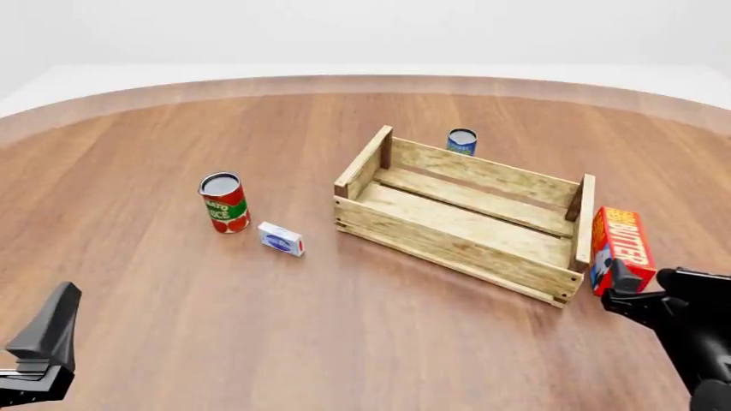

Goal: Pick up the butter and put it in the tray.

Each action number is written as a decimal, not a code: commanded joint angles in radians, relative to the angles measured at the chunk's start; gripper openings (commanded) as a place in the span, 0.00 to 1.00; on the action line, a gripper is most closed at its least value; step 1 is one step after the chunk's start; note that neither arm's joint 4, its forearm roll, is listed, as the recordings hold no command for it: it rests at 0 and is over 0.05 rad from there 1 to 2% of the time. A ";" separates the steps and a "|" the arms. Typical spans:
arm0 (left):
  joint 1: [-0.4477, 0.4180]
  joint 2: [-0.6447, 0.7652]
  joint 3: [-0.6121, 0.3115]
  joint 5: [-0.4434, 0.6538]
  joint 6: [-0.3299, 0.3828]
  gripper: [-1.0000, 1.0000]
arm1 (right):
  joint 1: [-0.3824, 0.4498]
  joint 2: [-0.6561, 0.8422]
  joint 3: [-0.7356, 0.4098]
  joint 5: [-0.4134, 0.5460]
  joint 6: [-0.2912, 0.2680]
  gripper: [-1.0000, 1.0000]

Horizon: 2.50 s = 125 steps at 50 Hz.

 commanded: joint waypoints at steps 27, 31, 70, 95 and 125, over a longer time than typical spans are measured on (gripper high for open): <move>0.000 0.000 0.000 0.000 0.000 1.00 | -0.009 0.145 -0.094 -0.003 -0.007 1.00; 0.000 0.000 0.000 0.000 0.000 1.00 | -0.010 0.153 -0.096 -0.004 -0.009 1.00; 0.000 0.000 0.000 0.000 0.000 1.00 | 0.007 0.279 -0.161 -0.007 -0.025 1.00; 0.000 0.000 0.000 0.000 0.000 1.00 | -0.003 0.272 -0.162 -0.007 -0.023 0.00; 0.000 0.000 0.000 0.000 0.000 1.00 | -0.024 0.019 -0.070 0.060 -0.018 0.00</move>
